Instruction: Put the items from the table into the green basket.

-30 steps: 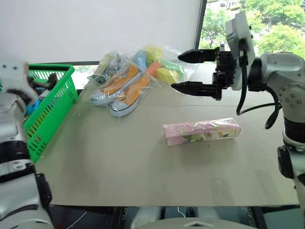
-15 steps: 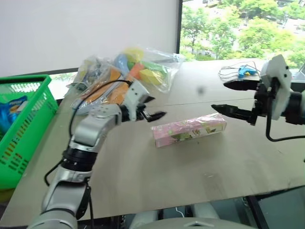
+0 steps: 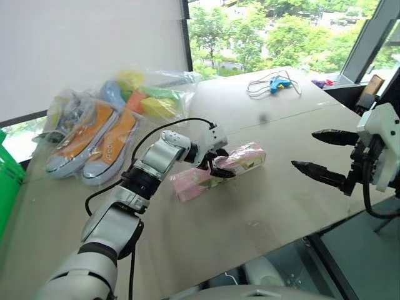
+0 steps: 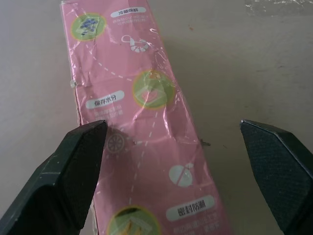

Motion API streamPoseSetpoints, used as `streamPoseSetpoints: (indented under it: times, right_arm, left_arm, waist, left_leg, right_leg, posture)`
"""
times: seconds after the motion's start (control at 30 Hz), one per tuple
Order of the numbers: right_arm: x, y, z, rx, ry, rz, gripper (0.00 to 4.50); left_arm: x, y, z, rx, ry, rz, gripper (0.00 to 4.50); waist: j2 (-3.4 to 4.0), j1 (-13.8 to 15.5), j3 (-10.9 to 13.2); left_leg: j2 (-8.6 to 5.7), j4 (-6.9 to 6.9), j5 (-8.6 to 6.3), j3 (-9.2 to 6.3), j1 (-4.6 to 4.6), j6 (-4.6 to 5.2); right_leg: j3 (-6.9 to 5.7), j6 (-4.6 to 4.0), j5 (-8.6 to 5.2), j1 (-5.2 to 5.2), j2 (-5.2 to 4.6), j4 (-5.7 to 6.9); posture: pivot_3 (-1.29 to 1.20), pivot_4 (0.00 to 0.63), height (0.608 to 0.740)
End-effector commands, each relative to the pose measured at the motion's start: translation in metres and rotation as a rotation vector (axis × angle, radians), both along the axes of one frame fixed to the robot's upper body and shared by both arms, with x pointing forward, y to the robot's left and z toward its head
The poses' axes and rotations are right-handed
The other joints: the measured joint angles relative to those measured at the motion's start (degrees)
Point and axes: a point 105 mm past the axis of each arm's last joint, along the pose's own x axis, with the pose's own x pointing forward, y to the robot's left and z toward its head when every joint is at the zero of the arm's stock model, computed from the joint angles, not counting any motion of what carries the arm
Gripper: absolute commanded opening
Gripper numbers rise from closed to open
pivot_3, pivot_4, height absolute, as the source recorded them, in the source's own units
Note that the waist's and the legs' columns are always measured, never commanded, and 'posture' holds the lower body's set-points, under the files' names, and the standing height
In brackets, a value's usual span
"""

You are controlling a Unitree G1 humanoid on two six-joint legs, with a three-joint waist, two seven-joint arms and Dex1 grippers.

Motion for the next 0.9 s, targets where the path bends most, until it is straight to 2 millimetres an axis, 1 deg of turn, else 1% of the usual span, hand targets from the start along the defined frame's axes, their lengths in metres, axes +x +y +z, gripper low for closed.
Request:
streamPoseSetpoints:
  times: [0.03,0.1,0.13,0.27,0.3,0.33,0.43,0.47,0.53,0.6,0.7,0.77,0.83,0.9]
  right_arm:
    - [-0.005,-0.002,0.008,-0.009,-0.048,-0.012,4.50]
    - [-0.005,-0.002,0.006,-0.009,-0.045,-0.017,4.50]
    - [-0.005,-0.002,0.006,-0.009,-0.047,-0.015,4.50]
    - [-0.005,-0.001,0.005,-0.005,-0.048,-0.004,4.50]
    - [-0.004,-0.001,0.004,-0.006,-0.044,-0.002,4.50]
    - [-0.004,-0.001,0.003,-0.005,-0.041,0.000,4.50]
    - [-0.001,-0.001,-0.001,-0.004,-0.033,0.005,4.50]
    - [0.000,-0.001,-0.001,-0.005,-0.033,0.007,4.50]
    - [0.001,0.001,-0.002,-0.003,-0.028,0.026,4.50]
    - [0.001,0.002,-0.003,-0.009,-0.022,0.041,4.50]
    - [0.002,0.002,-0.007,-0.015,-0.011,0.051,4.50]
    - [0.002,0.003,-0.008,-0.013,-0.011,0.056,4.50]
    - [0.001,0.005,-0.008,-0.003,-0.006,0.075,4.50]
    - [0.000,0.004,-0.010,-0.013,0.008,0.081,4.50]
  left_arm:
    - [0.008,0.008,-0.017,0.137,-0.059,0.040,4.45]
    - [0.009,0.014,-0.026,0.197,-0.089,0.050,4.45]
    - [0.014,0.015,-0.026,0.213,-0.131,0.072,4.45]
    - [0.025,0.019,-0.010,0.187,-0.200,0.151,4.45]
    - [0.024,0.023,-0.011,0.195,-0.199,0.160,4.45]
    - [0.023,0.027,-0.013,0.207,-0.196,0.164,4.45]
    - [0.015,0.042,-0.037,0.326,-0.216,0.134,4.45]
    - [0.014,0.046,-0.042,0.355,-0.226,0.128,4.45]
    - [0.009,0.047,-0.047,0.337,-0.191,0.148,4.45]
    - [0.001,0.043,-0.045,0.279,-0.120,0.181,4.45]
    - [-0.002,0.046,-0.042,0.236,-0.059,0.239,4.45]
    - [-0.001,0.051,-0.037,0.220,-0.021,0.304,4.45]
    - [0.007,0.059,-0.031,0.215,-0.029,0.369,4.45]
    - [0.010,0.067,-0.033,0.247,-0.038,0.391,4.45]
  waist:
    - [0.02,-0.6,0.0]
    - [0.09,-0.7,0.0]
    - [0.15,-0.8,-0.1]
    - [0.19,-0.7,-0.1]
    - [0.19,-0.6,-0.1]
    - [0.19,-0.6,-0.1]
    - [0.24,-0.6,-0.1]
    - [0.27,-0.5,-0.2]
    - [0.41,-0.5,-0.3]
    - [0.48,-0.5,-0.3]
    - [0.53,-0.5,-0.4]
    - [0.54,-0.5,-0.4]
    - [0.55,-0.4,-0.4]
    - [0.52,0.1,-0.3]
  left_leg:
    - [0.00,0.00,-0.01,-0.03,0.12,0.01]
    - [0.00,-0.05,-0.06,-0.07,0.57,0.06]
    - [0.00,-0.05,-0.08,-0.07,0.66,0.05]
    - [0.00,-0.05,-0.15,-0.05,0.66,-0.08]
    - [0.00,-0.05,-0.12,-0.06,0.65,-0.02]
    - [0.00,-0.05,-0.07,-0.08,0.62,0.07]
    - [0.00,-0.08,-0.13,-0.09,0.63,0.17]
    - [0.01,-0.09,-0.15,-0.08,0.63,0.20]
    - [0.01,-0.09,-0.17,-0.06,0.63,0.22]
    - [0.01,-0.09,-0.18,-0.04,0.66,0.23]
    - [0.02,-0.09,-0.18,-0.05,0.69,0.23]
    - [0.04,-0.09,-0.18,-0.07,0.69,0.23]
    - [0.06,-0.09,-0.17,-0.07,0.70,0.23]
    - [0.06,-0.09,-0.17,-0.07,0.68,0.24]
  right_leg:
    - [-0.03,0.19,-0.12,0.14,0.00,-0.02]
    - [-0.07,0.38,-0.24,0.69,0.00,-0.19]
    - [-0.07,0.49,-0.32,0.82,0.00,-0.29]
    - [-0.06,0.62,-0.25,0.90,-0.01,-0.50]
    - [-0.07,0.62,-0.24,0.90,-0.01,-0.52]
    - [-0.08,0.63,-0.24,0.89,-0.01,-0.55]
    - [-0.07,0.61,-0.24,0.88,0.00,-0.57]
    - [-0.06,0.60,-0.24,0.88,0.00,-0.58]
    - [-0.02,0.60,-0.24,0.88,0.00,-0.61]
    - [0.01,0.61,-0.24,0.89,0.00,-0.61]
    - [0.01,0.62,-0.24,0.90,0.05,-0.60]
    - [0.00,0.62,-0.24,0.90,0.09,-0.60]
    - [0.03,0.62,-0.25,0.90,0.14,-0.60]
    - [0.03,0.62,-0.25,0.88,0.15,-0.60]
  posture:
    - [-0.43,0.000,0.740]
    - [-0.42,0.000,0.740]
    - [-0.42,0.000,0.740]
    - [-0.38,0.000,0.740]
    - [-0.37,0.000,0.740]
    - [-0.36,0.000,0.740]
    - [-0.35,0.000,0.740]
    - [-0.34,0.000,0.740]
    - [-0.33,0.000,0.740]
    - [-0.33,0.000,0.740]
    - [-0.31,0.000,0.740]
    - [-0.30,0.000,0.740]
    - [-0.29,0.000,0.740]
    - [-0.28,0.000,0.740]
